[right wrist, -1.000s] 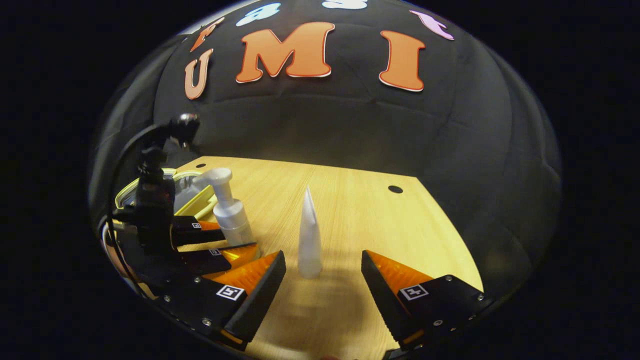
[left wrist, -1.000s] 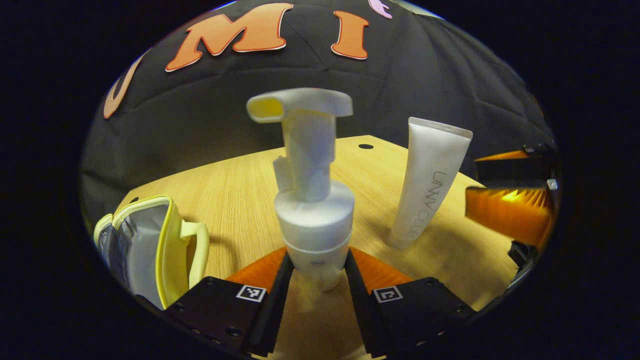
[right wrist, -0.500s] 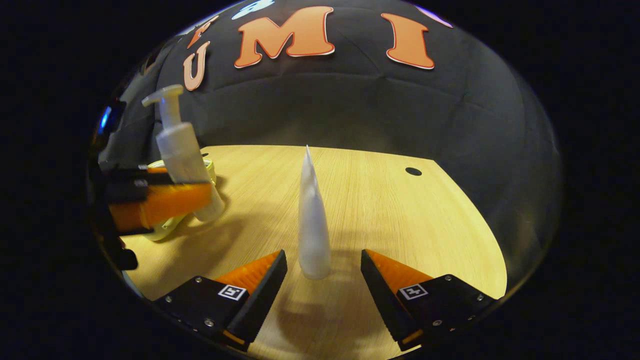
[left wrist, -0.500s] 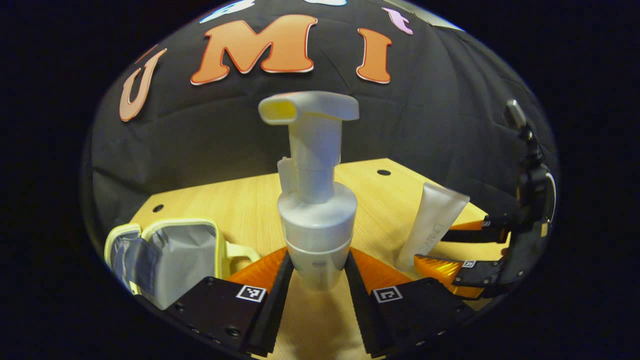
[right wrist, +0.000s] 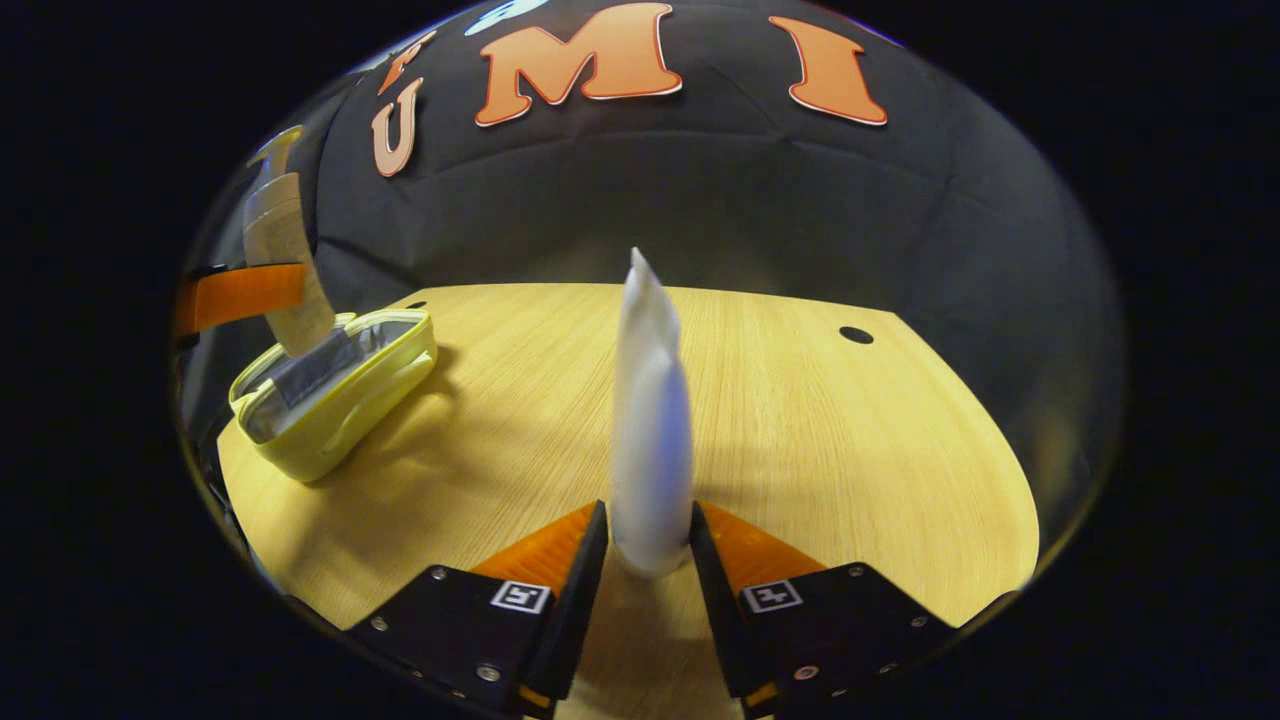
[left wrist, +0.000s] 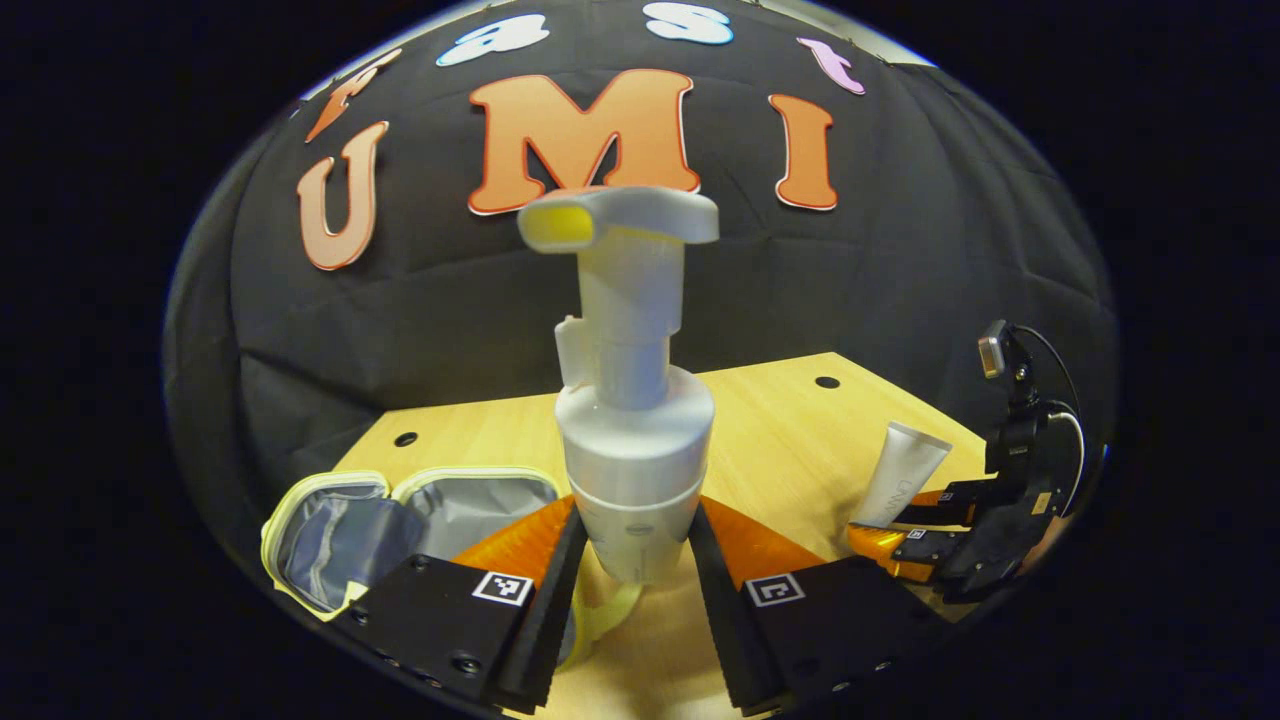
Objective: First open the suitcase, pack the skin care products into it, and then close the suitcase.
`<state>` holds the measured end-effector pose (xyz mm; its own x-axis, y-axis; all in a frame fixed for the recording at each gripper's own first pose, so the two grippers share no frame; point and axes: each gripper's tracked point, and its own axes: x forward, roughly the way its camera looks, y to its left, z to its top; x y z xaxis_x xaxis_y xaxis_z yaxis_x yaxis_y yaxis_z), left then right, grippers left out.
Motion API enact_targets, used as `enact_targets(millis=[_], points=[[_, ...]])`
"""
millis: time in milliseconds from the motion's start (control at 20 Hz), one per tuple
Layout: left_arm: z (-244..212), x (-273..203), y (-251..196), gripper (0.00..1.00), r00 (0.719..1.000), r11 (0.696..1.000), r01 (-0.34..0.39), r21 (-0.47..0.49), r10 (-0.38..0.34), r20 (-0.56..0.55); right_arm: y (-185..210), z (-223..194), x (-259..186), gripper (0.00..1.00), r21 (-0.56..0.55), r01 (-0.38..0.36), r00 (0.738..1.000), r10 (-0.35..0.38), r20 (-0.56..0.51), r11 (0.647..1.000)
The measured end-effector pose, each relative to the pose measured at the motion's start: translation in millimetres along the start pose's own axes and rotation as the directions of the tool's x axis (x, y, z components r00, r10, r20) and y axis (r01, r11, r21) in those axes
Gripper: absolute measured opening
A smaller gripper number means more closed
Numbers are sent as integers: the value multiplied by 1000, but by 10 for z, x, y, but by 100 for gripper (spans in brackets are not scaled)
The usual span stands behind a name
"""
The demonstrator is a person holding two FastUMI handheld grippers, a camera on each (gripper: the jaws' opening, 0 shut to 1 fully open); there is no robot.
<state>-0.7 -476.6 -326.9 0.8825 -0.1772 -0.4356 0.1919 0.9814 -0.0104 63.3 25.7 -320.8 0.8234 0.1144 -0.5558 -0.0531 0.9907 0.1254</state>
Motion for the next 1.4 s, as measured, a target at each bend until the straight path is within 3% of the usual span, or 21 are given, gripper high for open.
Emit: enact_targets(millis=[150, 400, 950, 1400], points=[[-14, -112, 222, 63, 999, 999, -38, -5, 38, 1, 47, 13, -78, 47, 27, -2, 1000, 3, -21, 1000], [9, -287, 568, 63, 998, 998, -65, -17, 65, -3, 224, 348, -356, 46, 17, -21, 1000, 21, 23, 1000], [104, -384, 1485, 63, 1000, 1000, -21, -7, 21, 4, 954, 1137, -756, 46, 51, -19, 993, 13, 113, 998], [-271, -248, 1954, 63, 993, 998, 37, -45, -42, -115, 1781, 1373, -752, 46, 25, -105, 989, 102, 105, 994]])
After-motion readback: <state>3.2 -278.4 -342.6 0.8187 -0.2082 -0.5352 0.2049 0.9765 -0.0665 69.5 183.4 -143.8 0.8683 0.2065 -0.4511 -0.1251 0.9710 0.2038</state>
